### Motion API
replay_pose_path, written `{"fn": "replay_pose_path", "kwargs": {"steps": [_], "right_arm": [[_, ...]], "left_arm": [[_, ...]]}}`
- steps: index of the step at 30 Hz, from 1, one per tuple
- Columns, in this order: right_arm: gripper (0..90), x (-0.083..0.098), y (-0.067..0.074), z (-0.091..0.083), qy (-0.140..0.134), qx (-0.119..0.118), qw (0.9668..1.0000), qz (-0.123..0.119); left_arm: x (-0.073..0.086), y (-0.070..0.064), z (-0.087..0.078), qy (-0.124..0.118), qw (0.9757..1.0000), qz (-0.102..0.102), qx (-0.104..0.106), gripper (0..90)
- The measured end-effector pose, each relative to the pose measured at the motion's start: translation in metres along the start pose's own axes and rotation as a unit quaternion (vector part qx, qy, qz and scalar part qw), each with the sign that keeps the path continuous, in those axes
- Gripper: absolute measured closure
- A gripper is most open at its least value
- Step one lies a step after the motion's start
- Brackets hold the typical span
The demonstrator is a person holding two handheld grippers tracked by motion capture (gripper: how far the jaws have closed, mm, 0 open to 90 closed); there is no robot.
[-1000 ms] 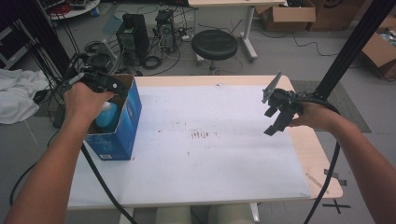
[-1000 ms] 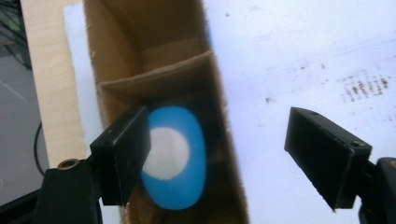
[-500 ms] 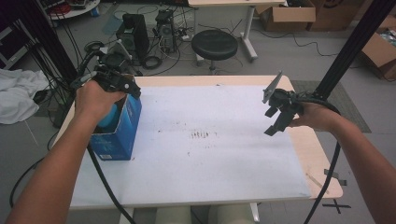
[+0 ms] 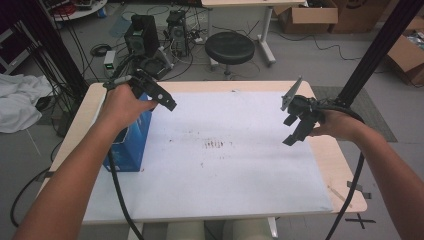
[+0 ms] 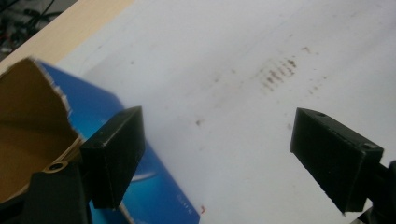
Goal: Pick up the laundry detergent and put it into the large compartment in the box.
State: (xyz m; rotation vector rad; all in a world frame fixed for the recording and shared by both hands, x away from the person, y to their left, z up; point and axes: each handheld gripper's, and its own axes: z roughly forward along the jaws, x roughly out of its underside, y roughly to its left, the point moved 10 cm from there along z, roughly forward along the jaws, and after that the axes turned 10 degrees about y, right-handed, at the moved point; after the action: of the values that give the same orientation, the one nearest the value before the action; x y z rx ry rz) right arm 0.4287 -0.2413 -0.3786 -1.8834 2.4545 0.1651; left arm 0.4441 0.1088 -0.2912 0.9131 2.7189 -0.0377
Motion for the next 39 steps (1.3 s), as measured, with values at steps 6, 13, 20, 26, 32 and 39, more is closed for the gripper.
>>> {"fn": "replay_pose_path", "kwargs": {"steps": [6,13,20,26,32,39], "right_arm": [[18.3,0.0,0.0,0.0,0.001,0.0,1.0,0.002],[18.3,0.0,0.0,0.0,-0.001,0.001,1.0,0.001],[18.3,0.0,0.001,0.001,0.002,-0.002,1.0,0.004],[18.3,-0.002,0.002,0.003,0.001,-0.003,1.0,0.003],[18.3,-0.004,0.002,0.003,0.001,-0.005,1.0,0.001],[18.3,-0.005,0.003,0.003,0.002,-0.005,1.0,0.001]], "left_arm": [[-0.01,-0.023,0.004,0.009,0.9983,0.054,0.019,19.2],[-0.019,-0.045,0.01,0.015,0.9931,0.112,0.033,19.2],[-0.024,-0.063,0.014,0.024,0.9863,0.158,0.042,18.8],[-0.026,-0.077,0.021,0.031,0.9792,0.195,0.045,18.6],[-0.029,-0.09,0.027,0.038,0.9716,0.229,0.049,19.0],[-0.031,-0.103,0.035,0.051,0.9641,0.254,0.058,19.1]]}}
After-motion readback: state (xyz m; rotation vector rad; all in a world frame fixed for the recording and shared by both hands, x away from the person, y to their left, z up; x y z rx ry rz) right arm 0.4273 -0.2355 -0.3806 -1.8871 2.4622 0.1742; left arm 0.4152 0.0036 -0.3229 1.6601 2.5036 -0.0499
